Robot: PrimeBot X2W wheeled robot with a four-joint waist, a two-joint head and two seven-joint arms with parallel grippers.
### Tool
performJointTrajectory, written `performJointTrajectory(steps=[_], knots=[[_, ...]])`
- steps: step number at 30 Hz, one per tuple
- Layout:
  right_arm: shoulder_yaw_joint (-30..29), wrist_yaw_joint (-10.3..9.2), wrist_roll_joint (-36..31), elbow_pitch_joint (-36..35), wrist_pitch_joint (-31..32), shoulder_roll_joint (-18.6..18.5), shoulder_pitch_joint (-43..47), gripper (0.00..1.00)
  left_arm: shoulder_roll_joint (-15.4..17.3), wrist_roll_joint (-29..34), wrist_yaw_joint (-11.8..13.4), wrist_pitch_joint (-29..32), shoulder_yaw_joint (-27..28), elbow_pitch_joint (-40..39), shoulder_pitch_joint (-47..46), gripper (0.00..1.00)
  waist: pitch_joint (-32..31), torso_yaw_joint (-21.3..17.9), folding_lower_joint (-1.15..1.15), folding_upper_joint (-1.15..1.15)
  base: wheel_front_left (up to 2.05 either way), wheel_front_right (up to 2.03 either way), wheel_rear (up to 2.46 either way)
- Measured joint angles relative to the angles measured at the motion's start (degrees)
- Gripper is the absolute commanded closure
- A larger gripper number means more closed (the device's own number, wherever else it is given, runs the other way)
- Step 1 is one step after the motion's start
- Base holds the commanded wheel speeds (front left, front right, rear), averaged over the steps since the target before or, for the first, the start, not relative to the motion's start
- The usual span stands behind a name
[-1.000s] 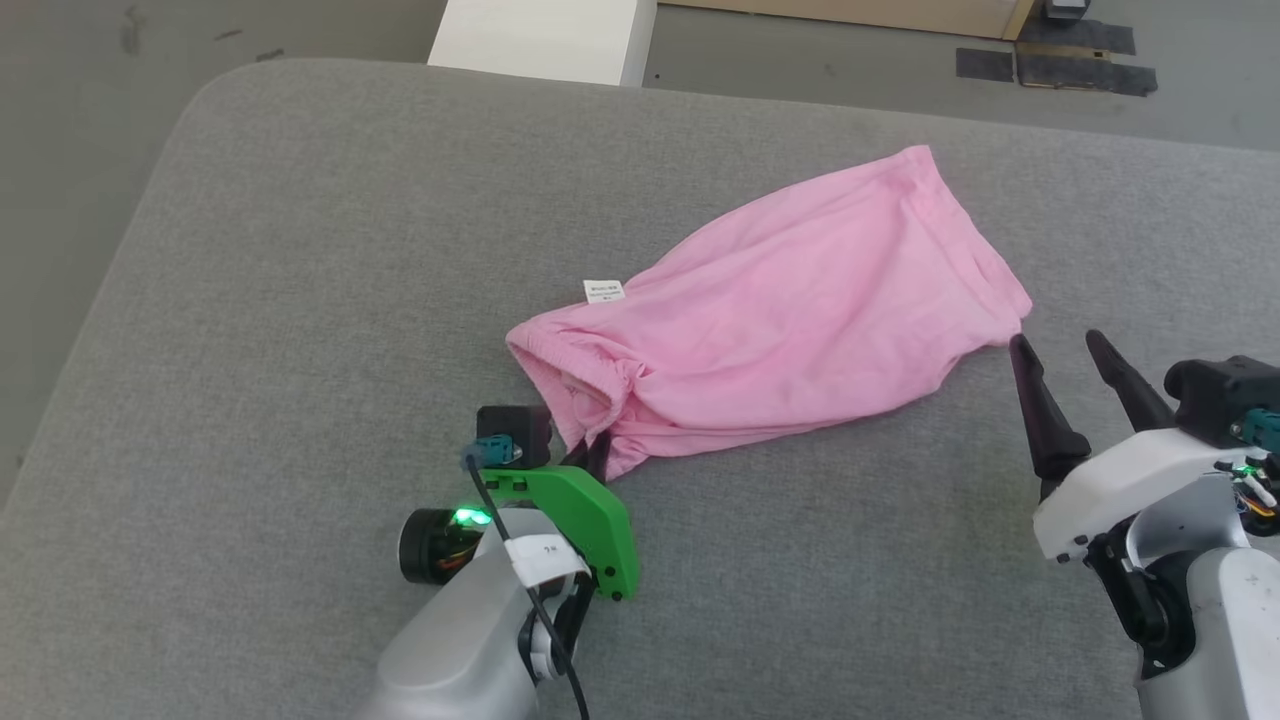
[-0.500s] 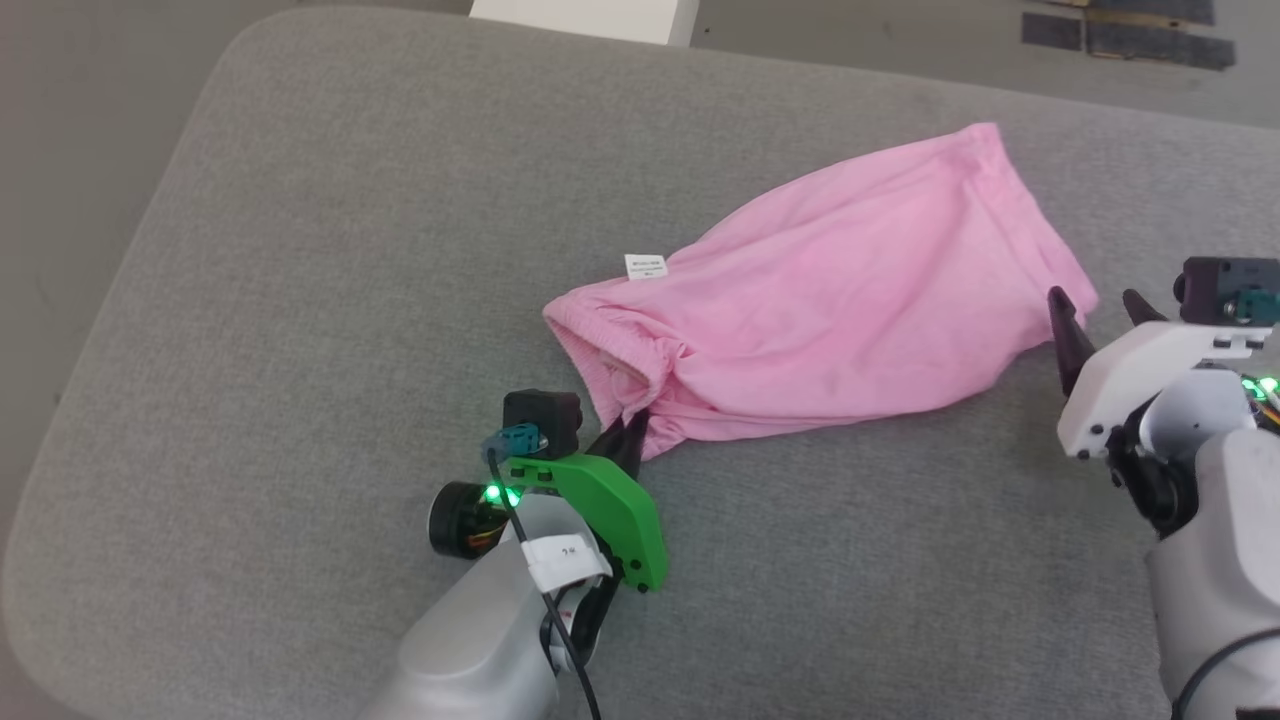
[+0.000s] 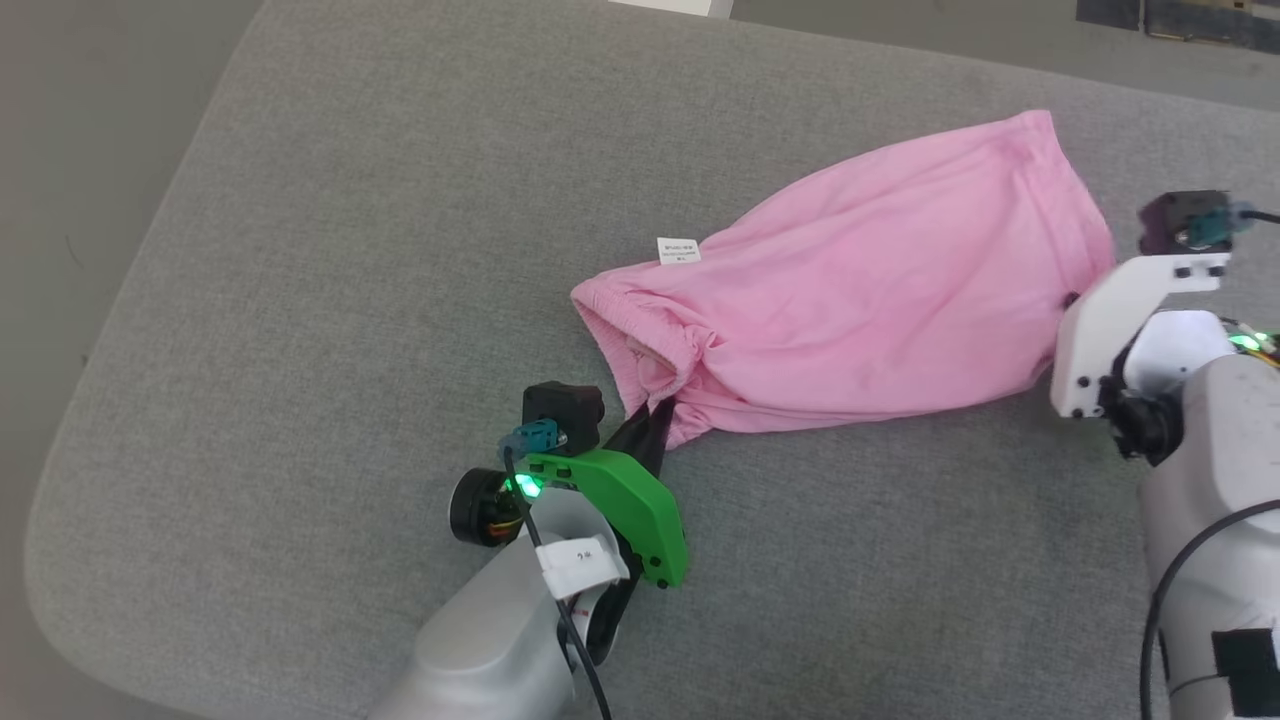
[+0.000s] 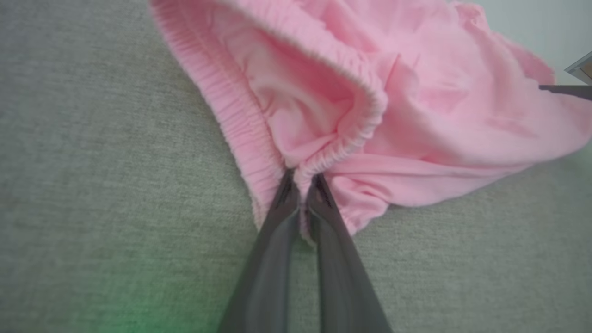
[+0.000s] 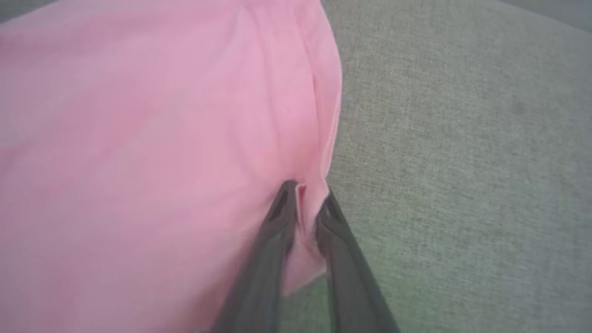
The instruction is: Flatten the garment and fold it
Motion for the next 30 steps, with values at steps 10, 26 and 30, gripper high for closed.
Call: performJointTrajectory(steps=[10,26,30], knots=[[1.92,0.01,5.47,-13.57,-3.00,0.93,11.23,1.00,2.42,0.08,-0.82,-0.77,-1.10,-1.37,0.59,1.00,-3.24,-1.47,0.01,0.00,0.00,0.00,0.00],[0.74,0.01,19.17,-40.25,2.72,3.82,42.18,1.00,15.84,-2.10,0.27,10.63,-3.79,-22.14,12.34,1.00,-8.50,-6.62,0.01,0.00,0.00,0.00,0.00],[1.67,0.01,21.28,-37.16,1.68,3.86,44.11,1.00,16.86,-2.80,1.51,12.40,-4.15,-24.91,14.85,1.00,-9.01,-7.44,0.00,0.00,0.00,0.00,0.00]])
